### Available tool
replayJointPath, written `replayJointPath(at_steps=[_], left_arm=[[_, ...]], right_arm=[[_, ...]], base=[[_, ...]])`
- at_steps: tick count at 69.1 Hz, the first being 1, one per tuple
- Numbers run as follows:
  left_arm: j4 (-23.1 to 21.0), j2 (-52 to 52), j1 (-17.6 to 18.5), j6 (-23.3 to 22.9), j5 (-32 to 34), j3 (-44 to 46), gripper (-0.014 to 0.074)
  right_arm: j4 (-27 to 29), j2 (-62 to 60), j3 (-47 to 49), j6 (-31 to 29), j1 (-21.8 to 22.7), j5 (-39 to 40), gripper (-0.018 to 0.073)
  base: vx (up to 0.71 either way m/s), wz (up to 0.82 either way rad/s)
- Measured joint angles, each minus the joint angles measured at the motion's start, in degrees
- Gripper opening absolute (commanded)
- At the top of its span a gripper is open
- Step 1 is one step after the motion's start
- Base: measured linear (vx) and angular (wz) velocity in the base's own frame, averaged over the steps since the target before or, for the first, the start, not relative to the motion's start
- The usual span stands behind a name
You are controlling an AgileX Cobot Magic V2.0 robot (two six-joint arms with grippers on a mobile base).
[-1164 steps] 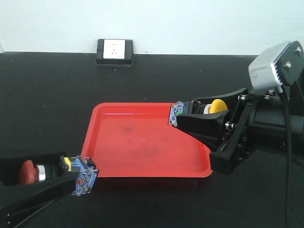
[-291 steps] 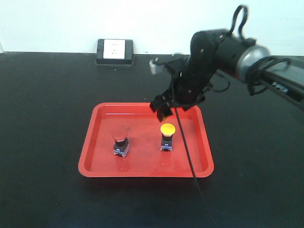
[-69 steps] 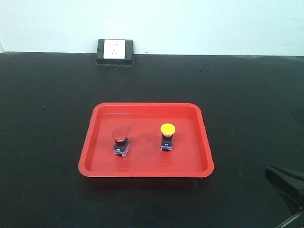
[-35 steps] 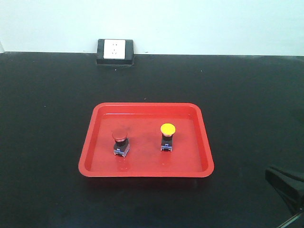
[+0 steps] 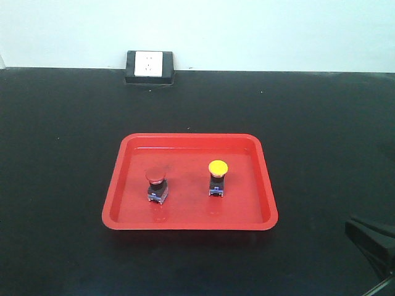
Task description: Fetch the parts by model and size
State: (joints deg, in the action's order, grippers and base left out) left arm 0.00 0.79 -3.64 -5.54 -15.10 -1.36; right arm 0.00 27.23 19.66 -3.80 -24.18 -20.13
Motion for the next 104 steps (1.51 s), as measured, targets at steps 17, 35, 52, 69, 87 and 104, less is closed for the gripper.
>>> replayJointPath(at_steps=[17,35,52,69,87,104], left_arm=[[0.0,0.0,0.0,0.0,0.0,0.0,-0.0006],[0.0,0.0,0.0,0.0,0.0,0.0,-0.0006],[0.0,0.0,0.0,0.0,0.0,0.0,-0.0006],[0.0,0.0,0.0,0.0,0.01,0.0,-0.0006],[0.0,0.0,0.0,0.0,0.01,0.0,-0.0006],[0.0,0.0,0.0,0.0,0.01,0.0,-0.0006]], right_arm=[[0.0,0.0,0.0,0.0,0.0,-0.02,-0.0009],[0.0,0.0,0.0,0.0,0.0,-0.02,-0.0009],[-2.88,0.0,0.0,0.0,0.0,0.04,-0.0009],[-1.59,0.0,0.0,-2.58,3.9,2.87,-0.0008],[2.25,-3.11,-4.73,-2.66,17.17,5.54,-0.0008],[2.41,-15.0,-15.49,-2.43,21.05,9.64,-0.0008]], base=[[0.0,0.0],[0.0,0.0],[0.0,0.0],[0.0,0.0],[0.0,0.0],[0.0,0.0]])
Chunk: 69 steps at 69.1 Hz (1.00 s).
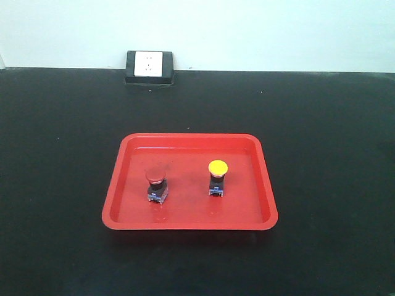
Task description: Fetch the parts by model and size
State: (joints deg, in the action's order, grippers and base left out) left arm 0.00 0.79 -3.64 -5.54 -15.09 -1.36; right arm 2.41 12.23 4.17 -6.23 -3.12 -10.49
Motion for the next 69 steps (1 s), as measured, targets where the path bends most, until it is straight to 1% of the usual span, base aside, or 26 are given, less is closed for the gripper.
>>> replayJointPath(at_steps=[10,18,69], left_arm=[[0.0,0.0,0.0,0.0,0.0,0.0,-0.0006],[0.0,0.0,0.0,0.0,0.05,0.0,-0.0006],[0.0,0.0,0.0,0.0,0.05,0.0,-0.0006]], right_arm=[[0.05,-8.23,-4.99,0.0,0.62,0.3,-0.0008],[0.05,-12.41,-5.73,0.0,0.68,0.36,-0.0008],[0.21,-12.82,-5.75,-0.13,0.68,0.35,-0.0008]], base=[[0.0,0.0],[0.0,0.0],[0.0,0.0]])
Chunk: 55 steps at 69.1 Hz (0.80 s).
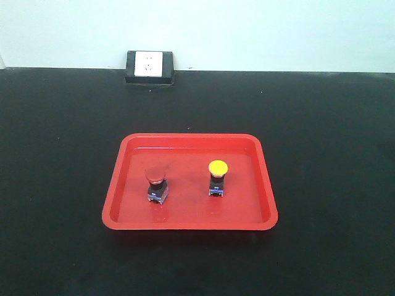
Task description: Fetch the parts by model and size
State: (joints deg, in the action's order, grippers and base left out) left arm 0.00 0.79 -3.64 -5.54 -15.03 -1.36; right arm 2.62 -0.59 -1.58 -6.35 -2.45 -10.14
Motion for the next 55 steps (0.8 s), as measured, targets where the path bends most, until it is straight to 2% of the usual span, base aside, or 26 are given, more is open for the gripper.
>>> replayJointPath(at_steps=[55], left_arm=[[0.0,0.0,0.0,0.0,0.0,0.0,-0.0006]], right_arm=[[0.0,0.0,0.0,0.0,0.0,0.0,-0.0008]], base=[[0.0,0.0]])
